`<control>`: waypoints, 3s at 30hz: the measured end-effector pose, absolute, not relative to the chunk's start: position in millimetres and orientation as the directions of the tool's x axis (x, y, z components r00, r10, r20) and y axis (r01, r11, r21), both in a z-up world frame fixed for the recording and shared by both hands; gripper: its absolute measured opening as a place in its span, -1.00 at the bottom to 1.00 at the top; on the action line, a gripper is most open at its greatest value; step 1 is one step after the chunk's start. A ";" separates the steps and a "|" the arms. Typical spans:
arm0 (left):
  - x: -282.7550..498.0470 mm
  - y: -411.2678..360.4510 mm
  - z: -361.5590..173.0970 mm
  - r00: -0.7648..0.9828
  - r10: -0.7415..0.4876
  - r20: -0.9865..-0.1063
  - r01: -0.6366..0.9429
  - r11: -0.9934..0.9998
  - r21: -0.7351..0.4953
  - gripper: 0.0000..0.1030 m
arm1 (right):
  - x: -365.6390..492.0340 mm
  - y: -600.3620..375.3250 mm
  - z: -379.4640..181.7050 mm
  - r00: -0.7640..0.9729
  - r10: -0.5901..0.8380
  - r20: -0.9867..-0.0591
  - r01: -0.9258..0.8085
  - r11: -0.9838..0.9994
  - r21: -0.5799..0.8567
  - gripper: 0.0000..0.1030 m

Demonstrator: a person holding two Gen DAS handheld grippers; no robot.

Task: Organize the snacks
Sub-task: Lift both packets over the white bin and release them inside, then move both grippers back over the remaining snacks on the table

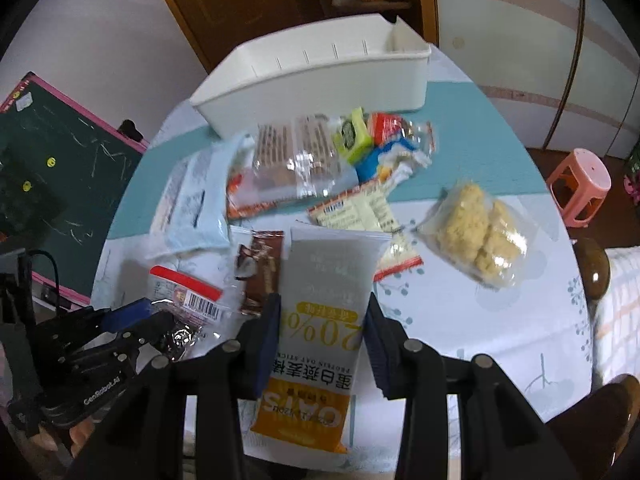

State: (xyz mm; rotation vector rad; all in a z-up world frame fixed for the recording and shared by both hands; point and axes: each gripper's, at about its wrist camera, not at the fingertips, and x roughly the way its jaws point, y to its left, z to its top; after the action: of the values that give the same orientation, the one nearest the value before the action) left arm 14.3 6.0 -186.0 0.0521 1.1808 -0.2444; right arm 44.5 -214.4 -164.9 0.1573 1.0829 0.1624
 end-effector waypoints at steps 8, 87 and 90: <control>16.3 18.9 -185.7 0.365 -0.199 -0.910 0.184 0.973 -0.140 -0.62 | 48.0 -214.0 -161.0 0.467 0.237 -0.852 -0.091 0.971 0.220 -0.23; 261.4 -43.3 29.6 0.739 -0.078 -0.669 0.154 0.987 0.055 0.85 | 300.0 -244.0 -17.1 0.645 0.142 -0.751 -0.014 0.985 0.174 0.45; 255.6 -40.2 33.3 0.736 -0.074 -0.673 0.148 0.988 0.053 0.85 | 291.3 -241.3 -10.5 0.655 0.149 -0.740 -0.025 0.984 0.176 0.45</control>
State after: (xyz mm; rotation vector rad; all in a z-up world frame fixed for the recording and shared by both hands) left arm 255.6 -40.2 33.3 0.1052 0.7337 -0.1221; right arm 291.3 -241.3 -10.5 0.1556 0.8513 0.0990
